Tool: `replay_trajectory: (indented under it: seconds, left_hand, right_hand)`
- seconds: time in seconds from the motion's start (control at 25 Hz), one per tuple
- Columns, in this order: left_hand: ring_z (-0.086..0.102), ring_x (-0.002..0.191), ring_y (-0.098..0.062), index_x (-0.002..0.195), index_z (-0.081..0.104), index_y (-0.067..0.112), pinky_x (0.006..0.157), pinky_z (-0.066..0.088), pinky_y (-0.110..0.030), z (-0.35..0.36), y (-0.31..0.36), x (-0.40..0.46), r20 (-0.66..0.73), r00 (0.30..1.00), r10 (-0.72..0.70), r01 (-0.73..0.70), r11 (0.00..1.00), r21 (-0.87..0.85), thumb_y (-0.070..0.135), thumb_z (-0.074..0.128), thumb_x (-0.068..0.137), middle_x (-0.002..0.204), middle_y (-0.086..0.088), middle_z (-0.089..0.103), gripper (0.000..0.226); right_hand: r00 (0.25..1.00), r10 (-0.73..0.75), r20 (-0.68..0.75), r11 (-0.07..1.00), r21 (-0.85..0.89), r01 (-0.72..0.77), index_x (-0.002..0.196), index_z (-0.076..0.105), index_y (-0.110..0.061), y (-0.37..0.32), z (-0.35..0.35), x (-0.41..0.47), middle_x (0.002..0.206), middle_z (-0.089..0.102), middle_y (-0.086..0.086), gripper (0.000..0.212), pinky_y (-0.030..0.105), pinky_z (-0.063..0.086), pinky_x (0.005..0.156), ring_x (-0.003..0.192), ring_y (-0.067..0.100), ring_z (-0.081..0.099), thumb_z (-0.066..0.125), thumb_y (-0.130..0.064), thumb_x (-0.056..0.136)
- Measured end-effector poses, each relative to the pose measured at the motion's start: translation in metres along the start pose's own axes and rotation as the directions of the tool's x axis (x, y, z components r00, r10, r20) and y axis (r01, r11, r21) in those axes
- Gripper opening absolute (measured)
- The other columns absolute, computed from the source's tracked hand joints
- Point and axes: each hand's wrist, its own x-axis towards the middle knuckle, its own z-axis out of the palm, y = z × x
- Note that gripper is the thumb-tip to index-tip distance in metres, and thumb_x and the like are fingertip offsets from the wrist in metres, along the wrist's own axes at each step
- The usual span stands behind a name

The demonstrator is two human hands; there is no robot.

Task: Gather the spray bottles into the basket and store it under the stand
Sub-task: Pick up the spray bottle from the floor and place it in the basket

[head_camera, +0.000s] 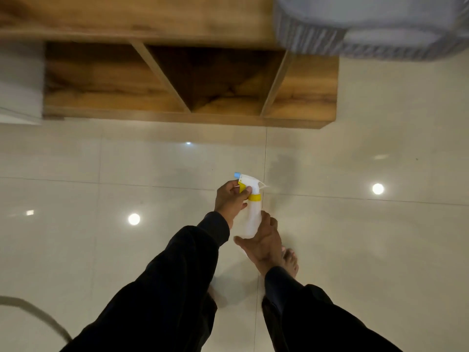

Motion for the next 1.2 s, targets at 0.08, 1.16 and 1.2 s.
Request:
replay_trajectory:
  seconds: [0.08,1.16,1.2]
  left_hand:
    - [0.065,0.112,-0.026,0.116,0.062,0.013,0.087,0.056,-0.034,0.004,0.037,-0.036,0.037,0.997,0.070,-0.069,0.997,-0.036,0.014,0.070,0.087,0.117,-0.010,0.068,0.029]
    - [0.067,0.097,-0.019,0.111,0.068,0.008,0.081,0.056,-0.031,0.007,0.395,-0.380,0.284,0.766,0.576,-0.584,0.809,-0.066,0.015,0.076,0.082,0.110,-0.011,0.072,0.031]
    - [0.067,0.097,-0.019,0.109,0.068,0.009,0.080,0.056,-0.030,0.008,0.402,-0.381,0.284,0.759,0.586,-0.595,0.801,-0.061,0.015,0.076,0.082,0.109,-0.010,0.072,0.029]
  right_hand:
    - [0.995,-0.049,-0.086,0.999,0.015,0.050,0.134,0.040,-0.023,-0.020,-0.031,-0.022,0.134,0.050,0.001,0.084,0.034,0.050,0.097,0.117,0.019,0.054,0.083,-0.048,0.066]
    - [0.744,-0.311,-0.591,0.824,0.222,0.521,0.136,0.031,-0.028,-0.243,-0.320,-0.230,0.134,0.047,0.001,0.094,0.039,0.051,0.099,0.122,0.020,0.049,0.086,-0.044,0.062]
    - [0.741,-0.311,-0.595,0.818,0.229,0.527,0.136,0.030,-0.030,-0.247,-0.325,-0.227,0.135,0.047,0.002,0.094,0.041,0.050,0.100,0.123,0.021,0.049,0.085,-0.047,0.062]
